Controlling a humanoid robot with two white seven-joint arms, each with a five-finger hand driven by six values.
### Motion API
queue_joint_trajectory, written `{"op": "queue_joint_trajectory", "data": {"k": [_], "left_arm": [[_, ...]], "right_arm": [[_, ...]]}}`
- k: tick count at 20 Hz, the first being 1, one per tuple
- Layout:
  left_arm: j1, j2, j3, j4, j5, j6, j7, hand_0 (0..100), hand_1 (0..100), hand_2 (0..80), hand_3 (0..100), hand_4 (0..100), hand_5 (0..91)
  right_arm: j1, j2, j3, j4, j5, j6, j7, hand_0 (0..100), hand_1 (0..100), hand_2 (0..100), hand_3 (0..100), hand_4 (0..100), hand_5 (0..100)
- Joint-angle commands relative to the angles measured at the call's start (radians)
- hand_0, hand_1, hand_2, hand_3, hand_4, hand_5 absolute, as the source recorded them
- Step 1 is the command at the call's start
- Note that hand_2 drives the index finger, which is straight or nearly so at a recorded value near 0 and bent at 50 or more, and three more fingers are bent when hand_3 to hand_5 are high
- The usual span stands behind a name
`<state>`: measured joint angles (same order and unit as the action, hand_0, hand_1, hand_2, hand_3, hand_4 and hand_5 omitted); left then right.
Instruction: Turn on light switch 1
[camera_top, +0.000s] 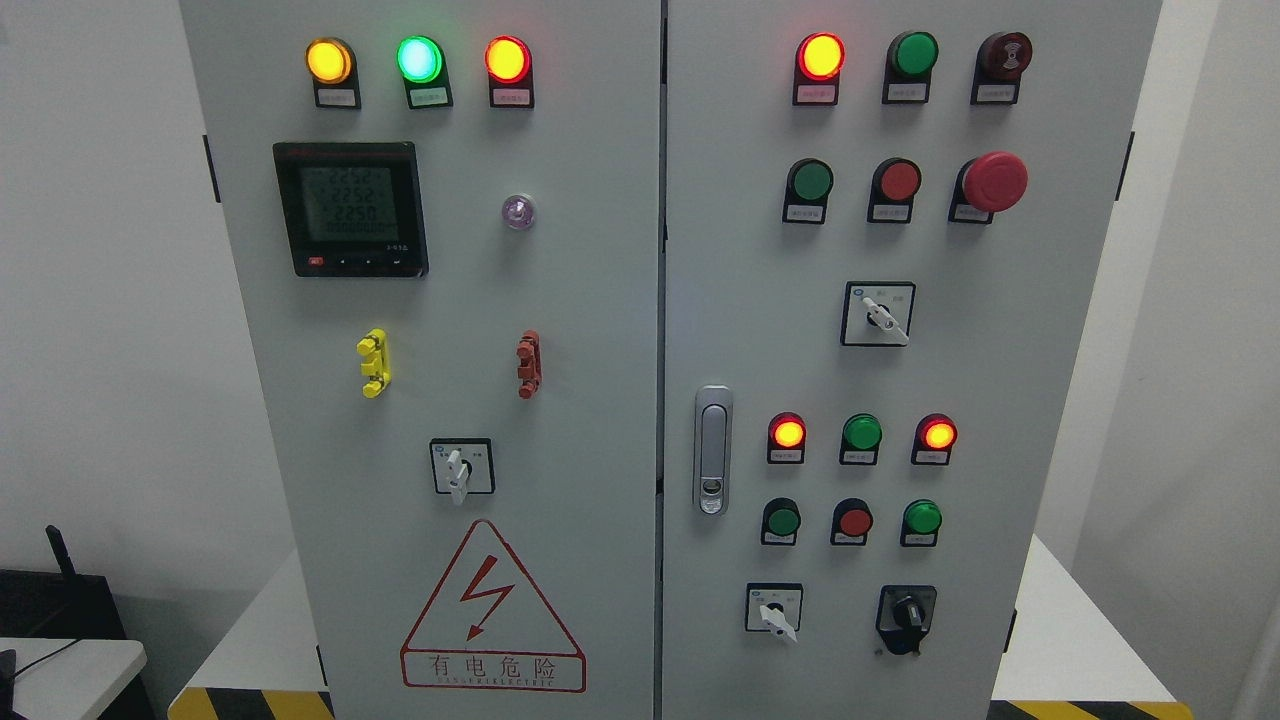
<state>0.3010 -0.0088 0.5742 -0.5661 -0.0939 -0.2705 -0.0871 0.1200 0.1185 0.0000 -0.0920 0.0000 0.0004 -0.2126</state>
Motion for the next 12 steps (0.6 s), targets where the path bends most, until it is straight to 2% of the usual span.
{"op": "queue_joint_trajectory", "data": {"k": [1, 7, 12], "left_arm": [[0.024, -0.013, 0.251, -0.333, 0.000, -0.107, 0.021, 24, 0, 0.0, 12, 15, 0.0], [0.024, -0.013, 0.251, -0.605, 0.000, -0.124, 0.023, 29, 7, 3.7, 22, 27, 0.0], [0.024, -0.013, 0.240, -0.883, -0.003, -0.127, 0.013, 32, 12, 11.9, 33, 39, 0.0]], "right_arm": [[0.000, 0.001, 0.023, 0.000, 0.005, 0.000, -0.001, 12, 39, 0, 0, 0, 0], [0.000, 0.001, 0.023, 0.000, 0.005, 0.000, -0.001, 12, 39, 0, 0, 0, 0], [0.000, 0.000, 0.023, 0.000, 0.005, 0.000, -0.001, 12, 39, 0, 0, 0, 0]]}}
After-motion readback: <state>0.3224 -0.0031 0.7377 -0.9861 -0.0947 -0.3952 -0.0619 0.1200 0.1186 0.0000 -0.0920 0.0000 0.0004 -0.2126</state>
